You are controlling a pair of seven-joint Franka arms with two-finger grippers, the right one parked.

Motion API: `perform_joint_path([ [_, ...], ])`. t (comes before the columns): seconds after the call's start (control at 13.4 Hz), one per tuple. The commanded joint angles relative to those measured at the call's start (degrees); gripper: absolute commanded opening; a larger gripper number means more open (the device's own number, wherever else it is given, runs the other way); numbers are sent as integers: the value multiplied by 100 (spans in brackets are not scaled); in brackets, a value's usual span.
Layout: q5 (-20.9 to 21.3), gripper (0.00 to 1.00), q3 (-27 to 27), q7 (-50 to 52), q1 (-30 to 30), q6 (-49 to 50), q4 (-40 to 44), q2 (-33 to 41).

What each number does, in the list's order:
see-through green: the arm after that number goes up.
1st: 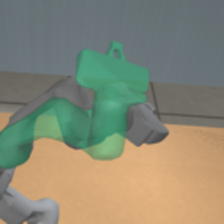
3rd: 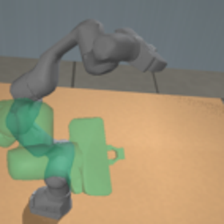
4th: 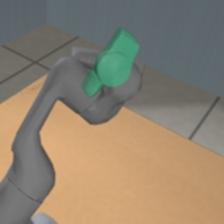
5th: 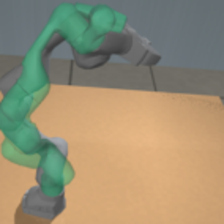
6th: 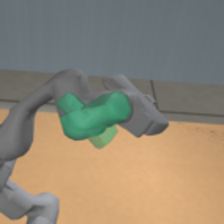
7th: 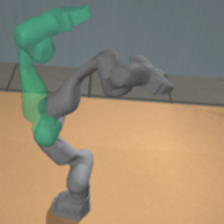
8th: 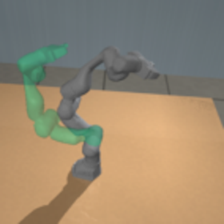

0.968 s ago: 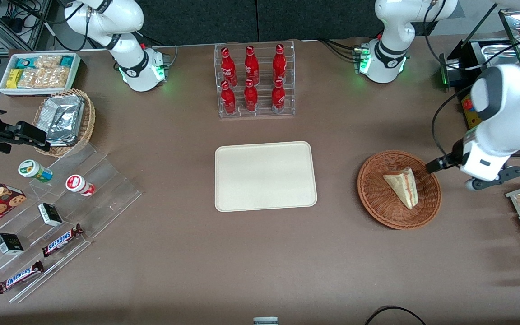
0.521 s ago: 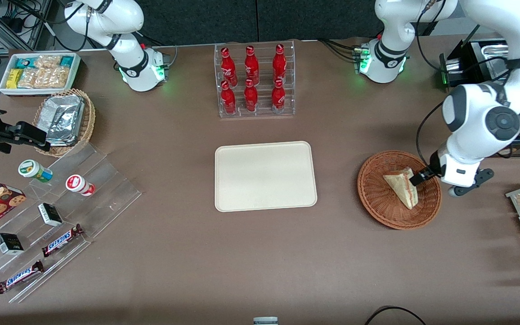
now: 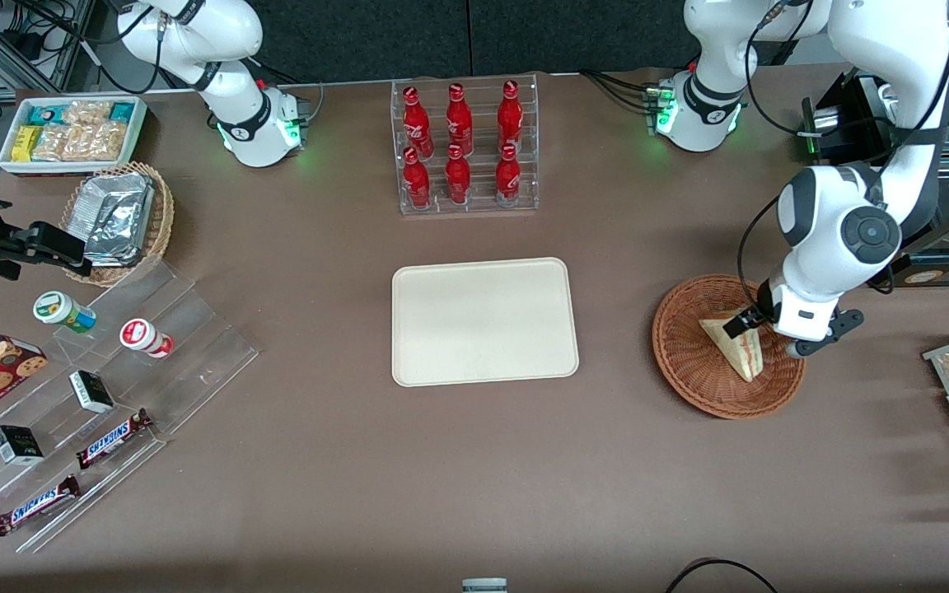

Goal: Place sandwich from basket to tray
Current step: 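Close the left gripper on the wrapped sandwich and lift it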

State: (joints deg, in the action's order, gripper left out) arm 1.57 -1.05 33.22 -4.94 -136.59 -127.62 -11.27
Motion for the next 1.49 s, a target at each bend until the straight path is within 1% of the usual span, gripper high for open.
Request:
perform_joint_path([
  [0.0,1,100,-27,88,-69,-210,-44,-173],
  [0.22,18,100,-27,79,-69,-263,-114,-279],
  [0.3,27,97,-27,62,-69,-254,-132,-270],
  [0.37,27,68,-27,62,-60,-246,-132,-270],
  [0.45,36,29,-27,62,-43,-211,-106,-279],
  [0.52,27,0,-27,18,-42,-184,-79,-288],
  [0.74,36,0,-27,0,-60,-114,17,-297],
  [0.82,45,0,-27,-17,-60,86,131,-262],
  [0.97,45,0,-18,-17,-69,1023,744,-227],
  [1.12,45,0,122,-26,-121,2524,1726,-226],
  [1.19,36,0,218,-17,-122,3010,2080,-226],
  [1.34,-16,0,595,79,-130,3759,2678,-191],
  [1.41,-60,0,867,97,-130,4119,2985,-174],
])
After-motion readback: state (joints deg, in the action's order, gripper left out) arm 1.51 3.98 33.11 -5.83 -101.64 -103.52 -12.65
